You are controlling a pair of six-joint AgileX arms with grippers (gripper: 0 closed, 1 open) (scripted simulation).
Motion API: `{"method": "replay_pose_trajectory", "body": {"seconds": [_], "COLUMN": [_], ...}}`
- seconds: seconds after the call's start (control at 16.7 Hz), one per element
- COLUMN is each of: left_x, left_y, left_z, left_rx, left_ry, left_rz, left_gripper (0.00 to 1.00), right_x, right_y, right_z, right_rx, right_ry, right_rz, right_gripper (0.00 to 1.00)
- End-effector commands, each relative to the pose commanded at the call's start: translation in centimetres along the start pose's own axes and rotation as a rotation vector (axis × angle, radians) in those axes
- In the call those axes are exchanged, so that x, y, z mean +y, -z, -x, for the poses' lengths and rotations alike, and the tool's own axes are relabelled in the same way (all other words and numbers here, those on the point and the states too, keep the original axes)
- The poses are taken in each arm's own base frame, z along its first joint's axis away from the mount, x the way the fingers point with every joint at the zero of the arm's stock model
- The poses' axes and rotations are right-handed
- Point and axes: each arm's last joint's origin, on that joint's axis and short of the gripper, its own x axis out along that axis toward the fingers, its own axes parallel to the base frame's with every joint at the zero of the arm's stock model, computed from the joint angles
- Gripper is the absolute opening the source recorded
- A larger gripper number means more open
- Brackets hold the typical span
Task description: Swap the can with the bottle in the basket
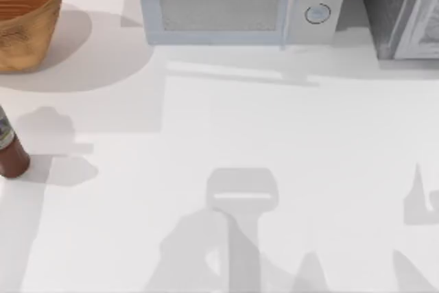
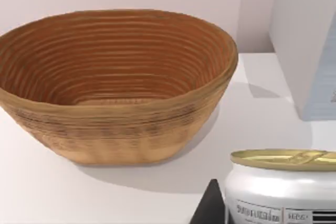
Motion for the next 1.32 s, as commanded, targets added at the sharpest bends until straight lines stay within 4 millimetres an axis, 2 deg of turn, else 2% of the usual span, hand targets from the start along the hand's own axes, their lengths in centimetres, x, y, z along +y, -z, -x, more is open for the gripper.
{"method": "replay_pose_trajectory", "body": {"seconds": [0.12,0.3,0.42,0.54,0.66,1.08,1.32], "left_x": [-0.6,-1.1,-1.2,-1.3,-1.3,-1.3,-1.9], "left_y": [4.5,10.0,12.5,14.1,14.8,14.9,13.7], "left_z": [1.7,2.3,2.0,1.7,1.5,1.4,1.3], "left_rx": [-0.076,-0.193,-0.26,-0.311,-0.338,-0.335,-0.315], "left_ry": [-0.005,-0.015,-0.022,-0.029,-0.033,-0.035,0.085], "left_rz": [0.0,0.006,0.012,0.017,0.021,0.019,0.002], "left_gripper": [0.0,0.0,0.0,0.0,0.0,0.0,0.0], "right_x": [0.0,0.0,0.0,0.0,0.0,0.0,0.0], "right_y": [0.0,0.0,0.0,0.0,0.0,0.0,0.0], "right_z": [0.0,0.0,0.0,0.0,0.0,0.0,0.0], "right_rx": [0.0,0.0,0.0,0.0,0.0,0.0,0.0], "right_ry": [0.0,0.0,0.0,0.0,0.0,0.0,0.0], "right_rz": [0.0,0.0,0.0,0.0,0.0,0.0,0.0], "right_gripper": [1.0,1.0,1.0,1.0,1.0,1.0,1.0]}}
